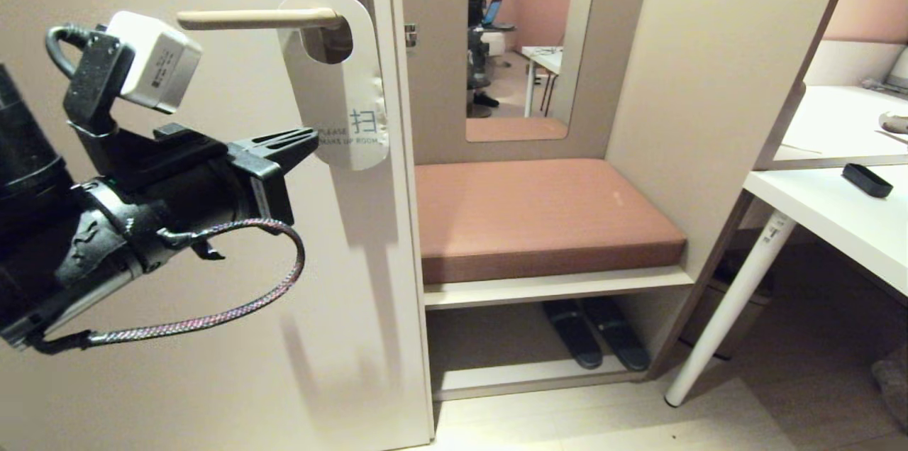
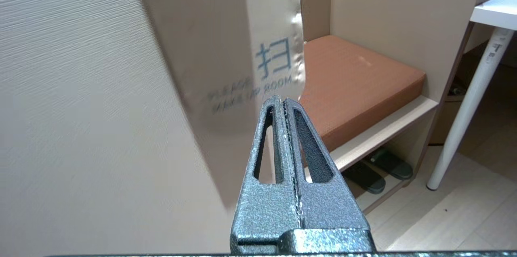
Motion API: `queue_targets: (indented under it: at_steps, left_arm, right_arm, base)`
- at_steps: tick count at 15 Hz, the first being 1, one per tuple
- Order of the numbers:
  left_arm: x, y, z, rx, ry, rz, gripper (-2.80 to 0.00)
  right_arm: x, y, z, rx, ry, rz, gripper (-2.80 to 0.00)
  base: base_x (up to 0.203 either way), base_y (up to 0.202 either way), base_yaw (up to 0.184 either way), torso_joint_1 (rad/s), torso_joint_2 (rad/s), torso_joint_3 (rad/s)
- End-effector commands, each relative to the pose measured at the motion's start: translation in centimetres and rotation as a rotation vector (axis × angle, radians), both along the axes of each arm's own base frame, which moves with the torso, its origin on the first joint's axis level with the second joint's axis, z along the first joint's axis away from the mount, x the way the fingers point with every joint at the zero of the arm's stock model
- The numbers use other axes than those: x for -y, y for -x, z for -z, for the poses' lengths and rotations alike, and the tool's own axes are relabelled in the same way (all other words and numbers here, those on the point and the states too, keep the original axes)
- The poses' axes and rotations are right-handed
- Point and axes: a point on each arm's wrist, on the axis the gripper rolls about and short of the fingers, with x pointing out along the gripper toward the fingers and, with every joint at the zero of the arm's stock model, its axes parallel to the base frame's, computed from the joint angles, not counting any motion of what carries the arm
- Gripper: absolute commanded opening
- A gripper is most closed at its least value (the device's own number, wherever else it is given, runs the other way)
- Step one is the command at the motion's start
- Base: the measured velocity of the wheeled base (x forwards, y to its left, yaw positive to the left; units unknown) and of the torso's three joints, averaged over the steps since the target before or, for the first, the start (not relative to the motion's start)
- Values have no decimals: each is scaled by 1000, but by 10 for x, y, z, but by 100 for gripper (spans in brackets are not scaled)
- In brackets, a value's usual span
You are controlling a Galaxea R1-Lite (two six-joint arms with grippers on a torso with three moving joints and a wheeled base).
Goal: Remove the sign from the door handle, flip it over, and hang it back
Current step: Hang the sign back with the other side facing out, then take down the sign
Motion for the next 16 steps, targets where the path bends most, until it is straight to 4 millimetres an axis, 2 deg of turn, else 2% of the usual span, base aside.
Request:
queue_targets:
  at_steps: [1,6,9,12,16]
  left_arm:
    - [-13,20,-5,37,21,-10,-280]
    - [-46,23,-1,46,22,-160,-280]
    - [-52,28,1,48,22,-186,-280]
    - [-56,41,16,22,10,-196,-280]
    - [-70,72,51,-29,-15,-238,-280]
  right_arm:
    - [0,0,0,-1,1,0,-280]
    - [0,0,0,-1,1,0,-280]
    - [0,0,0,-1,1,0,-280]
    - [0,0,0,-1,1,0,-280]
    - [0,0,0,-1,1,0,-280]
  base:
    - [0,0,0,0,0,0]
    - [0,0,0,0,0,0]
    - [0,0,0,0,0,0]
    - [0,0,0,0,0,0]
    - [0,0,0,0,0,0]
